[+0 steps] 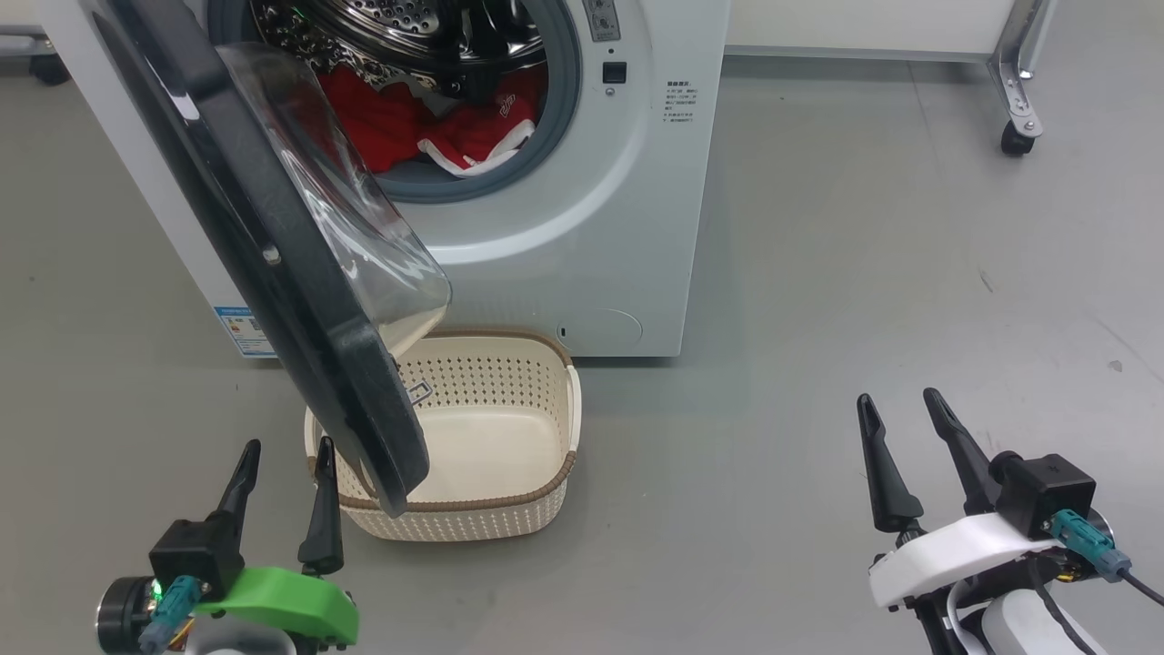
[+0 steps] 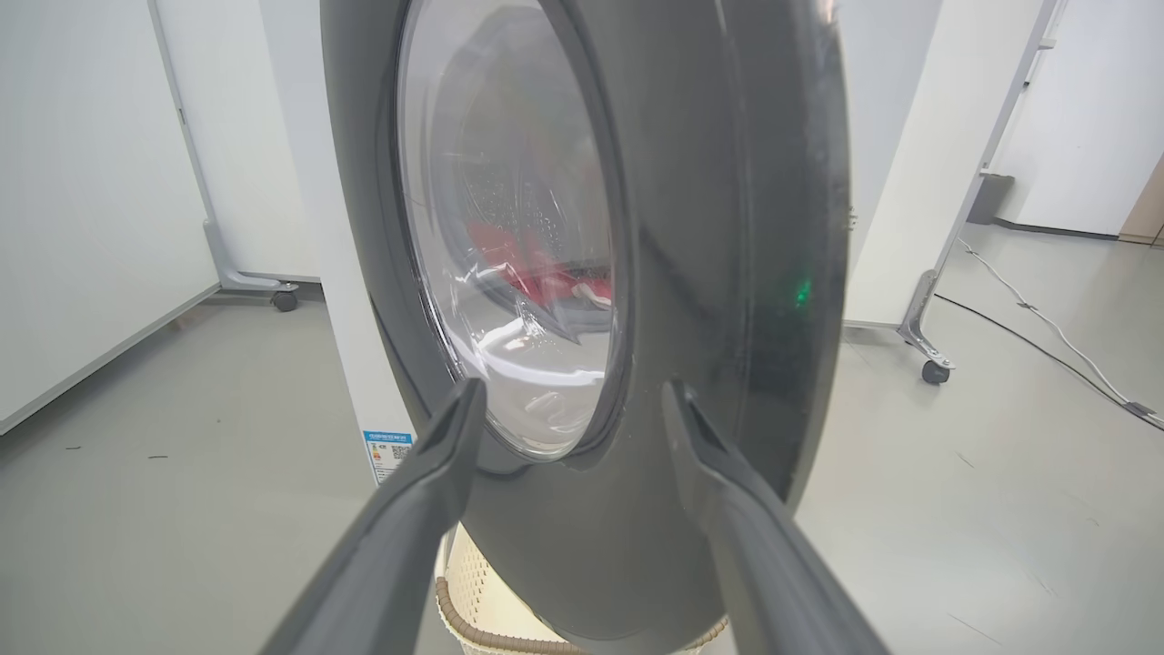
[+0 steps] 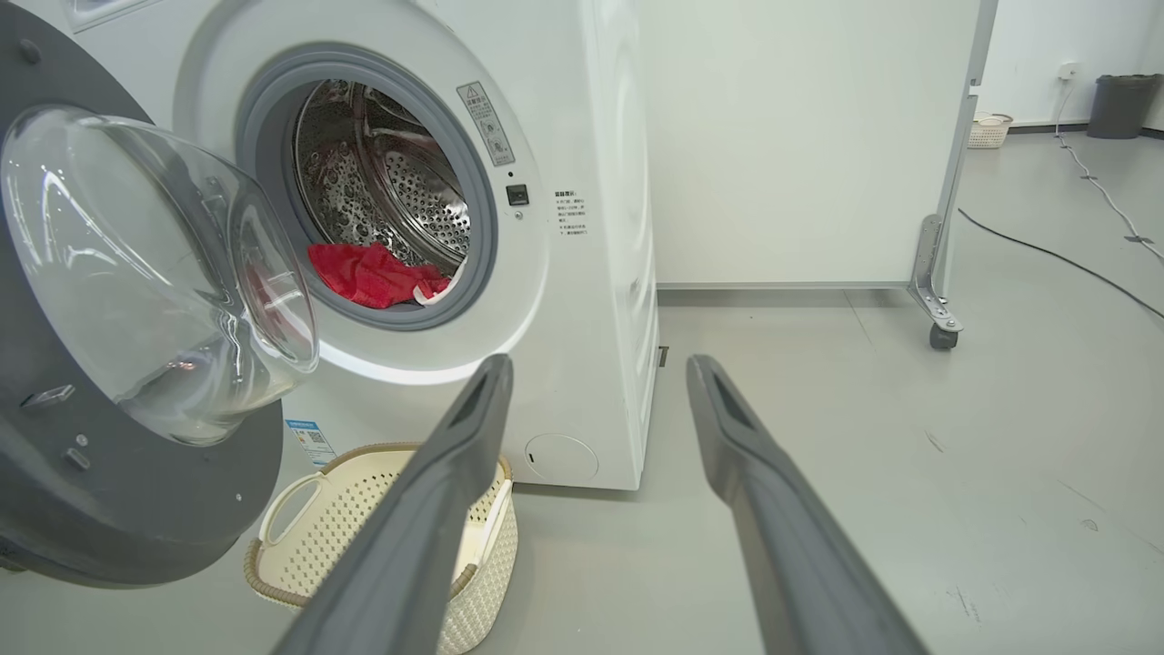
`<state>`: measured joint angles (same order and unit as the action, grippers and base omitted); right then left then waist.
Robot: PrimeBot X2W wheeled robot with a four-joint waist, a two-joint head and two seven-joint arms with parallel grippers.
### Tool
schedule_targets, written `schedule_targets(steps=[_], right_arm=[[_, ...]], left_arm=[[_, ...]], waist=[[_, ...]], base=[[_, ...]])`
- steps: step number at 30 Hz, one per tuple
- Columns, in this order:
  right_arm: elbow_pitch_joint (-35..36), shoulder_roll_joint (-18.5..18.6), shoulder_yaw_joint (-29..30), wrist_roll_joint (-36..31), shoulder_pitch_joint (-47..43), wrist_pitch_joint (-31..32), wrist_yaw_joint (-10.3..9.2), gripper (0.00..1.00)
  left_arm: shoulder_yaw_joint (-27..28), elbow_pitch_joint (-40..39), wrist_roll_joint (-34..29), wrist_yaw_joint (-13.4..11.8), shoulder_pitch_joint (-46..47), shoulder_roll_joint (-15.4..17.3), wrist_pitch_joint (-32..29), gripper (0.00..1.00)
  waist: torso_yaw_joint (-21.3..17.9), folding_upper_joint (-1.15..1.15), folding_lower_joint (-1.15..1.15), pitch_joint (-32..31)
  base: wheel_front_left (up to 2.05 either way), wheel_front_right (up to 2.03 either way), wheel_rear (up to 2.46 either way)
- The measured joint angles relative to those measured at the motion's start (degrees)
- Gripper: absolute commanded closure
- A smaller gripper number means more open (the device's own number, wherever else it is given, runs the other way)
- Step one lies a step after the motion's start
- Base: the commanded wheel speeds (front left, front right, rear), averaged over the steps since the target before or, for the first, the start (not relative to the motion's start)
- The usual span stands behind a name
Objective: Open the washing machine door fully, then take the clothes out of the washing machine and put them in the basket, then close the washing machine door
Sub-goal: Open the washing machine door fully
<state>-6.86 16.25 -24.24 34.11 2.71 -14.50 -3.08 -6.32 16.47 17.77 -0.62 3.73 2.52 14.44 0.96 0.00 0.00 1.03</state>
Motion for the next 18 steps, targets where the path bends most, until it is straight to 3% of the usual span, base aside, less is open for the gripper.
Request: schedule_targets(steps=[18], right_arm=[[-0.14, -1.81, 2.15, -0.78, -0.98, 0.00, 1.27, 0.00]], left_arm=[[0.26, 0.14, -0.16, 0.26, -0.09, -0.05, 0.00, 0.00]], waist=[[0.13, 0.00, 0.00, -0.11]], base=[[0.00, 0.00, 0.00]])
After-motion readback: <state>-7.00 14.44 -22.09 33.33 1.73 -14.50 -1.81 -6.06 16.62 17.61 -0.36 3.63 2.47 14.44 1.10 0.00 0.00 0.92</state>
